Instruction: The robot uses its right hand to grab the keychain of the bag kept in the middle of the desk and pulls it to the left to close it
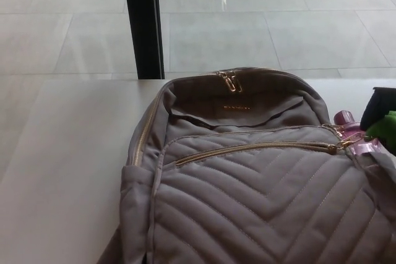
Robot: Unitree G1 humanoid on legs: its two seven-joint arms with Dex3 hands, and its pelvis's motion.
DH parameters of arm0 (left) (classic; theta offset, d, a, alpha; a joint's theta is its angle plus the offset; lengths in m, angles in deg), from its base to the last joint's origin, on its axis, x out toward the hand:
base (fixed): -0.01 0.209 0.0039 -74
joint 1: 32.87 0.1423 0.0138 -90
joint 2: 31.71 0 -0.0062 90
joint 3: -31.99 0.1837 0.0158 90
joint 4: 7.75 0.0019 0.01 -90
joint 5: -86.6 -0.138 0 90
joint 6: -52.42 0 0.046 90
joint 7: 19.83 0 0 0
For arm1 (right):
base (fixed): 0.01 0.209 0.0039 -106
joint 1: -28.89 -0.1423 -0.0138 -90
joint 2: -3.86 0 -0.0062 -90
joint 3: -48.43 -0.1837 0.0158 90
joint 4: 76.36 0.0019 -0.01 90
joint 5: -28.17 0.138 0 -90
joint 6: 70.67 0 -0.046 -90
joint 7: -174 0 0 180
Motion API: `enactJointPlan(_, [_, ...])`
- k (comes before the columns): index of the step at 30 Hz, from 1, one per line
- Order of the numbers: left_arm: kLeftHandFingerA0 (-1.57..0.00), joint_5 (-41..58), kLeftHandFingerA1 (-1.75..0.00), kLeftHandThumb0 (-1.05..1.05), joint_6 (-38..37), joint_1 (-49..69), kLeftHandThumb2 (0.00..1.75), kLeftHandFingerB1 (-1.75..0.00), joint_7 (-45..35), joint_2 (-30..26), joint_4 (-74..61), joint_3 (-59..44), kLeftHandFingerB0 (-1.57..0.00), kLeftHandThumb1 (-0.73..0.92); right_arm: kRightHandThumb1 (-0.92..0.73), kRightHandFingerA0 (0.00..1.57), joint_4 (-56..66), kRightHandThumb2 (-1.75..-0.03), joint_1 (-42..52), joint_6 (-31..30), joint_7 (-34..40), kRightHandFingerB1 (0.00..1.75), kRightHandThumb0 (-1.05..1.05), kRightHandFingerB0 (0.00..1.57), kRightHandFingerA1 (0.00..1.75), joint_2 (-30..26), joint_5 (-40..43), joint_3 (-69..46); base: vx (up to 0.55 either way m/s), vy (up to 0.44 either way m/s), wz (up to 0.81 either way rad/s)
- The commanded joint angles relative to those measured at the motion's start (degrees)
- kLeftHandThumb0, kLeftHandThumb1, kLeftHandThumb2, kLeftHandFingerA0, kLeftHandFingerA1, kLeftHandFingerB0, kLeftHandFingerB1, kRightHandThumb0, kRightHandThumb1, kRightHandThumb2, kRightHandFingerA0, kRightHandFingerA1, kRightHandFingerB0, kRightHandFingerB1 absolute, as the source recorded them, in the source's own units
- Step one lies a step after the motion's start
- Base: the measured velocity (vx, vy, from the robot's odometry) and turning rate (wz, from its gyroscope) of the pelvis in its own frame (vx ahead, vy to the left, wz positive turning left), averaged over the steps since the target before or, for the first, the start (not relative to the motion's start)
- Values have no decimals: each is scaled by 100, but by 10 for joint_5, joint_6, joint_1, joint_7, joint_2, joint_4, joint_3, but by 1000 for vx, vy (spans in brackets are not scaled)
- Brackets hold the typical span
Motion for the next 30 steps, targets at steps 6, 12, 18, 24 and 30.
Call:
enactJointPlan(6, [-104, 14, -117, -105, -12, 1, 100, -109, 4, 0, -3, -7, -102, 92, -46, 92, 62, -123, -5, -89, -33, 155, -27, 80, 175, 82, 91, -47, 0, 0, 0])
enactJointPlan(12, [-106, 9, -115, -105, -15, 1, 99, -108, 7, -2, -3, -4, -104, 92, -46, 92, 121, -122, 3, -136, -44, 154, -28, 80, 175, 114, 82, -34, 0, 0, 0])
enactJointPlan(18, [-109, 10, -115, -105, -16, 0, 103, -109, 6, -3, -4, -6, -105, 92, -52, 92, 161, -116, 7, -162, -67, 145, -25, 82, 175, 131, 87, -14, 0, 0, 0])
enactJointPlan(24, [-106, 14, -115, -105, -19, 0, 98, -109, -1, -2, -5, -9, -103, 92, -46, 90, 175, -126, 8, -149, -83, 155, -24, 79, 175, 121, 78, 14, 0, 0, 0])
enactJointPlan(30, [-107, 11, -115, -105, -18, -2, 113, -110, 1, -6, -7, -8, -102, 92, -48, 91, 205, -122, 2, -172, -116, 150, -22, 77, 175, 113, 62, 55, 0, 0, 0])
